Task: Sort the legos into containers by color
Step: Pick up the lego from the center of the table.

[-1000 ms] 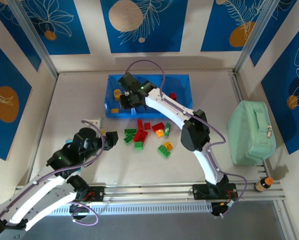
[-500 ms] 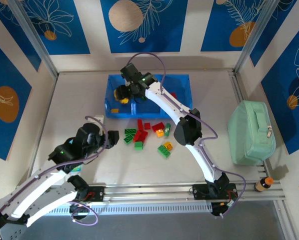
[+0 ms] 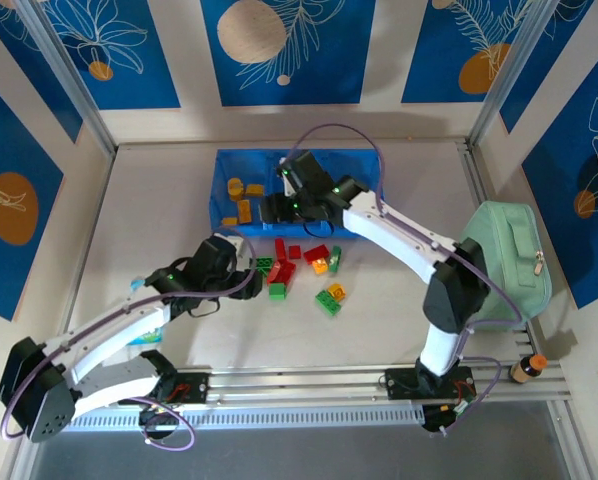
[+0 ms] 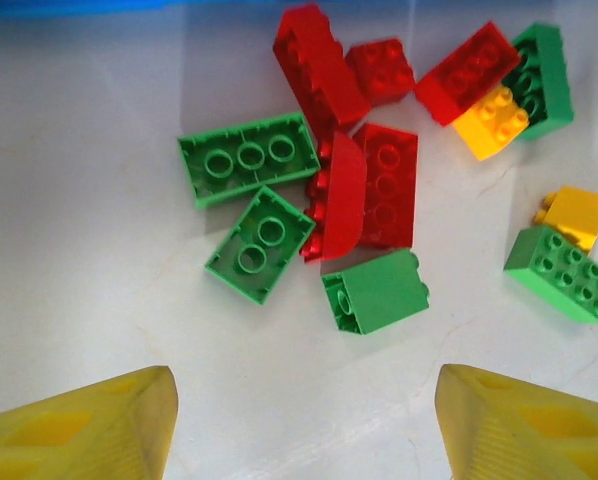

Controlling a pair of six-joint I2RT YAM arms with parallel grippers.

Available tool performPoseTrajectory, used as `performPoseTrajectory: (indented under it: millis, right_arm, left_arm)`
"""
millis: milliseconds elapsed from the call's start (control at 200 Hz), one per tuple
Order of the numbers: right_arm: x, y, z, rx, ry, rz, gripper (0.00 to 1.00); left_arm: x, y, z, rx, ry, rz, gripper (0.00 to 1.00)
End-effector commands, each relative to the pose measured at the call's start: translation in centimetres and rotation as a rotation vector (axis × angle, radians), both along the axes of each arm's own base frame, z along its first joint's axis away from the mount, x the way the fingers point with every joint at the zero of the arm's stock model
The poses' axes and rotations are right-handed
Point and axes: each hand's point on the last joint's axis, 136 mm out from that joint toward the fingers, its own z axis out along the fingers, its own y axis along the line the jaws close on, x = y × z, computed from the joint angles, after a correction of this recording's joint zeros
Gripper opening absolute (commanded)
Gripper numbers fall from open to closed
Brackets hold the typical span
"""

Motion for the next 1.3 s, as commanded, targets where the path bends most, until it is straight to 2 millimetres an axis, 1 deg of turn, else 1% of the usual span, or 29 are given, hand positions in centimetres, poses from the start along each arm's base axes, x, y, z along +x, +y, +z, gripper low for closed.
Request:
performPoseTrajectory:
  millis: [0,105,210,270,350,455,525,640,881,1291]
  right_arm:
    - [-1.3,-1.6,-1.3,0.039,0.032,-0.033,0.63]
    - [-2.7,-4.2,-3.4,0.029,0.075,-0.084,0.63]
    - [-3.8,-6.8,-4.8,0.033,0.111,-0.131,0.63]
    - [-4.2,-8.2,-5.2,0.036,0.118,-0.158,0.63]
    - [-4.7,-9.5,-5.7,0.046,0.127,-0.186,0.62]
    - [-5.3,-10.5,-6.1,0.054,0.137,-0.206,0.62]
    - [-5.6,-10.9,-6.4,0.054,0.14,-0.215,0.62]
    - [-6.0,-11.4,-6.6,0.06,0.141,-0.226,0.62]
    - [-6.1,-12.4,-7.2,0.082,0.156,-0.252,0.61]
    - [-6.0,-11.4,-8.2,0.129,0.198,-0.242,0.61]
  left_arm:
    - [-0.2,-1.3,-0.7,-0.025,0.038,-0.04,0.7]
    - [0.2,-1.0,-2.3,0.011,0.083,-0.021,0.7]
    - [0.6,-1.1,-3.6,0.03,0.118,-0.023,0.7]
    - [0.8,-1.3,-4.2,0.048,0.13,-0.031,0.7]
    - [1.3,-1.3,-4.7,0.08,0.135,-0.038,0.7]
    - [1.9,-1.4,-5.3,0.111,0.13,-0.045,0.69]
    - [2.3,-1.5,-5.5,0.129,0.126,-0.053,0.69]
    - [3.0,-1.1,-5.6,0.17,0.107,-0.051,0.68]
    - [3.8,-0.3,-7.0,0.2,0.138,-0.048,0.67]
    - [4.6,-0.9,-8.4,0.204,0.155,-0.074,0.64]
